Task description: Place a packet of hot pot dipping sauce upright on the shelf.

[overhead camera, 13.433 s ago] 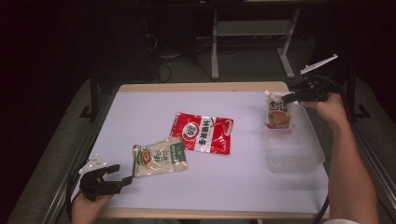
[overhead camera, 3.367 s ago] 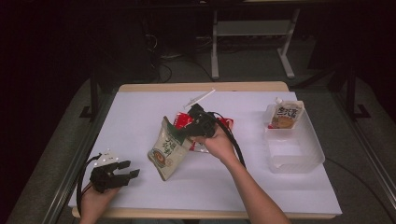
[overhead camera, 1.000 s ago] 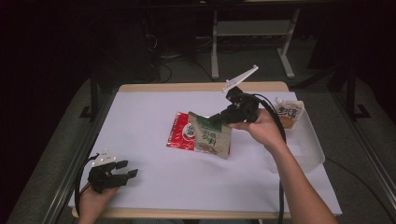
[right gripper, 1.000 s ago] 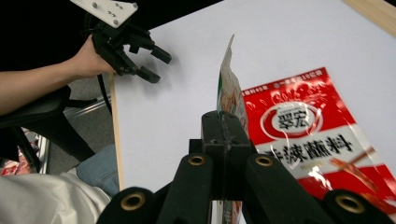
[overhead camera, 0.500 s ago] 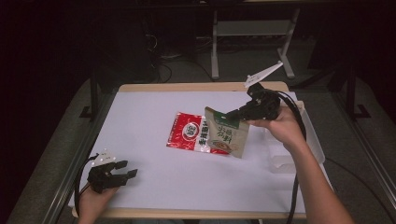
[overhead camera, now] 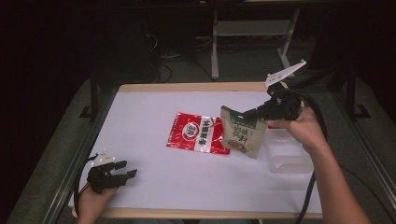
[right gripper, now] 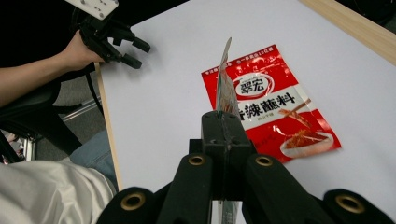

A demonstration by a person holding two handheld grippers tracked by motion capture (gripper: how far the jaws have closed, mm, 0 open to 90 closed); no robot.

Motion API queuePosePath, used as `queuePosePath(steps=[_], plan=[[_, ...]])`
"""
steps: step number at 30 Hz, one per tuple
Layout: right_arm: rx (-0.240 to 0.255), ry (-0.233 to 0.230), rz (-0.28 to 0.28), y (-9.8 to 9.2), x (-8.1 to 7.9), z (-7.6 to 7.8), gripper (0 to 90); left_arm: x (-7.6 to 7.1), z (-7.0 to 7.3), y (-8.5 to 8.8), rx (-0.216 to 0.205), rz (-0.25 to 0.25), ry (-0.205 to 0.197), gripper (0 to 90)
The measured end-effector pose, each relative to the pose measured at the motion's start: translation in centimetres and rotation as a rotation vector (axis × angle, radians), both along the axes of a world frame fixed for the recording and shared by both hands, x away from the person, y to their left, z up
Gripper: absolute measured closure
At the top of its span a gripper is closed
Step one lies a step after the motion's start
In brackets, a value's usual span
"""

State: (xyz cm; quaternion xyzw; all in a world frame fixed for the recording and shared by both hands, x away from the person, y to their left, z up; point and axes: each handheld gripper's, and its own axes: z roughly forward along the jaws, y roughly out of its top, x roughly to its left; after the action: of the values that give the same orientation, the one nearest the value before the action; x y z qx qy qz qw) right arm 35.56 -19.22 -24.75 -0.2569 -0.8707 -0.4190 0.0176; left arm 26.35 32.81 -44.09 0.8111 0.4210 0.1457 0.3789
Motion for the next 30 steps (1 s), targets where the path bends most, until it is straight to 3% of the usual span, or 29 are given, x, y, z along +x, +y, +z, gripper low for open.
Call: queuePosePath(steps=[16, 30], plan=[[-0.001, 0.008, -0.068, -6.4, -1.8, 0.1, 90.0, 0.0, -0.1, 0.1, 0.006, 0.009, 0.002, 40.6], [-0.006, 0.020, -0.093, -9.9, -2.8, 0.4, 90.0, 0.0, -0.3, 0.4, 0.002, 0.029, 0.004, 40.6]])
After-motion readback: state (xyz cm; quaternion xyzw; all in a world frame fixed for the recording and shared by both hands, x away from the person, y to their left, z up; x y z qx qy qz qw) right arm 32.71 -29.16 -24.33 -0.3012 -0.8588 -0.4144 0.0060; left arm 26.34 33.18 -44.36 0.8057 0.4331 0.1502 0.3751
